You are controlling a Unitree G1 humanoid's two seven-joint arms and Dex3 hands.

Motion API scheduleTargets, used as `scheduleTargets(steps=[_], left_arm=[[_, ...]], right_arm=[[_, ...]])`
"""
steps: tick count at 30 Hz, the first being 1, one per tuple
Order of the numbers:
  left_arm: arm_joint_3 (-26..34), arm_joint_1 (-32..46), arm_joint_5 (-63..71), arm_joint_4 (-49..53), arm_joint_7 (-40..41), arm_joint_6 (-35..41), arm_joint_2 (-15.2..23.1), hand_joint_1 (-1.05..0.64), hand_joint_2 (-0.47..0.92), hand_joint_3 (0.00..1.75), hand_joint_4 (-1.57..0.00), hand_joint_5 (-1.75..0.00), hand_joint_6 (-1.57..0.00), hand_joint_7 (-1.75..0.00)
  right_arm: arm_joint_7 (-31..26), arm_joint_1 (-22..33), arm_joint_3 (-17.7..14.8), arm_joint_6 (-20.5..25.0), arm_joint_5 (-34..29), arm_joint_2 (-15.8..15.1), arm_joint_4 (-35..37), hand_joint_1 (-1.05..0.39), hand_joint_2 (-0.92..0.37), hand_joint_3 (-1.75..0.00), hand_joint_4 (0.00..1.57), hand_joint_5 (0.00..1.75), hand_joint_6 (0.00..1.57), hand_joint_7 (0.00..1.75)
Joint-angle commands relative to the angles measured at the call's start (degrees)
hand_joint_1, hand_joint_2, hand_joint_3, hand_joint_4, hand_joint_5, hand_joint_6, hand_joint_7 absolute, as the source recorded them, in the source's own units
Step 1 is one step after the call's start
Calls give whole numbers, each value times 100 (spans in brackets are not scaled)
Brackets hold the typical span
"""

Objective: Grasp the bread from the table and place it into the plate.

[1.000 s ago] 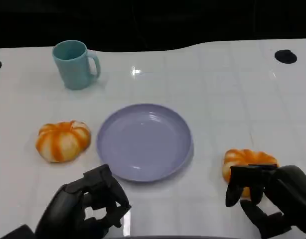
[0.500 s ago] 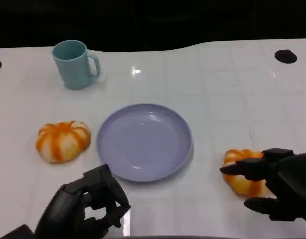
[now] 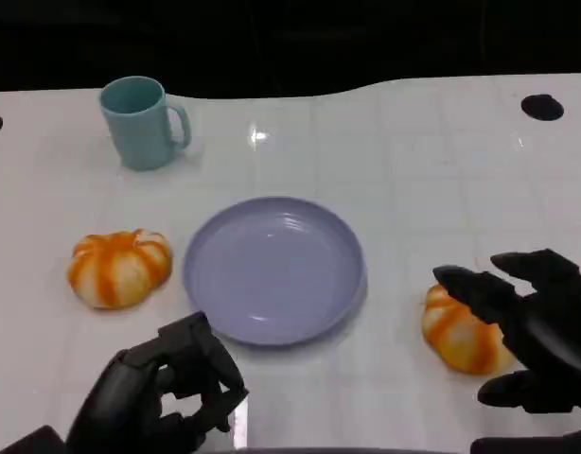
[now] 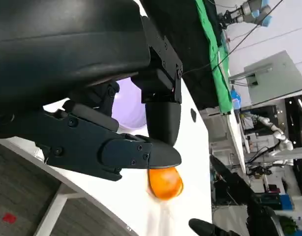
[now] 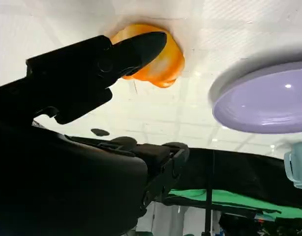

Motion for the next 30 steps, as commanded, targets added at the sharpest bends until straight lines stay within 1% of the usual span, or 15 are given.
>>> scheduleTargets(steps=[1, 2, 5, 11, 14, 16, 20, 22, 25, 27, 28, 29, 30], left_arm=[[34, -27, -4, 39, -16, -4, 55, -53, 92, 33, -67, -175, -59, -157], [33, -26, -2, 39, -16, -9, 55, -54, 92, 33, -67, -175, -59, -157], [31, -14, 0, 10, 3, 29, 45, -54, 92, 33, -67, -175, -59, -157], [26, 11, 43, -33, 32, 39, 43, -55, 92, 33, -67, -175, -59, -157], [30, 26, 36, -53, 38, 42, 34, -55, 92, 32, -67, -175, -59, -156], [31, 32, 33, -63, 38, 44, 31, -55, 92, 32, -67, -175, -59, -156], [31, 46, 84, -66, 50, -2, 39, -56, 92, 32, -67, -175, -59, -155], [34, 56, 63, -81, 36, 19, 41, -56, 92, 32, -67, -175, -59, -154], [37, 83, 55, -125, 39, 55, 38, -55, 92, 32, -67, -175, -60, -155], [40, 88, 93, -132, 66, 29, 30, -55, 92, 32, -68, -175, -60, -155], [43, 89, 123, -128, 81, 4, 31, -55, 92, 32, -68, -175, -60, -155], [48, 86, 129, -112, 80, -31, 30, -56, 92, 33, -68, -175, -60, -155], [54, 83, 96, -104, 63, -31, 26, -56, 92, 33, -68, -175, -60, -155]], right_arm=[[40, -219, 114, 7, -77, -167, 255, -65, -81, 0, 0, 38, 23, 2], [40, -256, 143, 7, -93, -174, 315, -64, -81, 0, 1, 39, 23, 2], [-131, -502, 329, -39, -176, -171, 810, -64, -80, 0, 1, 42, 25, 2], [-301, -965, 655, 2, -278, -137, 1659, -63, -82, -1, 3, 47, 27, 2], [-318, -1197, 834, 98, -321, -102, 2073, -63, -84, -1, 4, 46, 26, 1], [-353, -1271, 912, 140, -316, -107, 2200, -63, -84, -1, 4, 46, 26, 1], [-608, -1604, 1225, 215, -475, -61, 2875, -65, -86, -1, 7, 45, 27, 1], [-732, -1719, 1328, 249, -494, -30, 3101, -66, -87, -1, 8, 44, 28, 1], [-975, -1904, 1479, 260, -485, 19, 3488, -64, -89, 0, 18, 36, 35, 1], [-1091, -2003, 1542, 236, -427, 29, 3676, -59, -91, -1, 34, 27, 44, 2], [-1232, -2038, 1544, 187, -352, 49, 3782, -56, -92, -1, 45, 24, 50, 3], [-1477, -2064, 1514, 65, -215, 82, 3924, -46, -91, 0, 70, 27, 66, 6], [-1793, -2081, 1462, -110, -43, 125, 4087, -40, -90, 0, 87, 33, 78, 9]])
